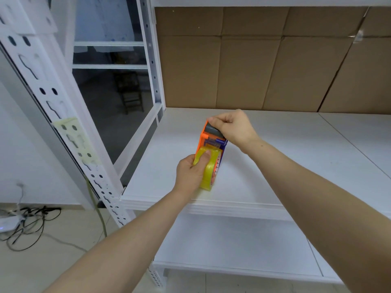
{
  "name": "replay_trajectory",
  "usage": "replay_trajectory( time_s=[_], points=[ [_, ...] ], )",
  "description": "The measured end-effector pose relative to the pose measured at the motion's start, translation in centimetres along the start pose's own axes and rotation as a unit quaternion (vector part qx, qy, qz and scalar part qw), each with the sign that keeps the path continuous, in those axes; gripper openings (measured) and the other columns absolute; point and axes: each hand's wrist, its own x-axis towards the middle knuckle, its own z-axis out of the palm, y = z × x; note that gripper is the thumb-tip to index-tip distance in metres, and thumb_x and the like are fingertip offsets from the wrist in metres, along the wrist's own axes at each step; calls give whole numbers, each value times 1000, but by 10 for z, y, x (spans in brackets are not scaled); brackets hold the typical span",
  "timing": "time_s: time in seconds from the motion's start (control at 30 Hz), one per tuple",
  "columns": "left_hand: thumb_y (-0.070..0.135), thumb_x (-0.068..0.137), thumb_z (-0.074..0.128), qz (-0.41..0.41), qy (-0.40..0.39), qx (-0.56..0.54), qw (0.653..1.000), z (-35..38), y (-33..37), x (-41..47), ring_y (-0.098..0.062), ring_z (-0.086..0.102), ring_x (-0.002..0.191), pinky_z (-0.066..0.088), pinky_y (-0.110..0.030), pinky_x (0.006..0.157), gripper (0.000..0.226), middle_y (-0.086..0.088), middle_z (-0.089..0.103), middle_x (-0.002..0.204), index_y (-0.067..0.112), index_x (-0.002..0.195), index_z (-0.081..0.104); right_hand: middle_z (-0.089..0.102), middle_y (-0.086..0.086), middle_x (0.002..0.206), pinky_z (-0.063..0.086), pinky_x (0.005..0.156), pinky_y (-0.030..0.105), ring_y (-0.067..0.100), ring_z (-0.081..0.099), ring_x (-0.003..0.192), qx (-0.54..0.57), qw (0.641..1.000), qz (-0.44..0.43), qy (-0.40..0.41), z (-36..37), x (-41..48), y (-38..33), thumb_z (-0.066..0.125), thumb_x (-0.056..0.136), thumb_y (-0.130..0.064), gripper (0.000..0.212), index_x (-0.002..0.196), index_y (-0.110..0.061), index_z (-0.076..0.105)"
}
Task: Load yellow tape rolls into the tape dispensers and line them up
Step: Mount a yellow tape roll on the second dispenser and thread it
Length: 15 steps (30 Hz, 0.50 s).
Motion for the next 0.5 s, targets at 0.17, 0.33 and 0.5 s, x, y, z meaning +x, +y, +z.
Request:
replay_trajectory(
  time_s=[0.17, 0.33, 0.5],
  points=[
    [23, 92, 57, -1, 4, -6, 1000, -1, 2, -2, -2, 59, 40, 47, -13, 41, 25, 6, 63, 50, 9, 72, 61, 72, 13, 93, 49, 77, 31, 14, 58, 80, 11, 1000, -6, -27, -2, -2, 6, 57, 91, -31, 33, 98, -2, 71],
    [23, 92, 57, -2, 6, 0, 1000, 3, 4, 0, -3, 57, 38, 46, -14, 40, 24, -6, 61, 60, 5, 76, 62, 70, 22, 89, 45, 72, 32, 17, 55, 76, 68, 998, -3, 12, -5, -7, 19, 52, 94, -25, 36, 92, 7, 69],
    [24, 92, 57, -11, 7, 4, 1000, 3, 3, 0, -2, 58, 39, 46, -13, 40, 24, -7, 62, 63, 3, 80, 62, 66, 3, 98, 50, 67, 11, 12, 60, 86, 195, 980, 39, -3, 1, -10, 28, 48, 96, -17, 25, 112, -9, 64]
  ],
)
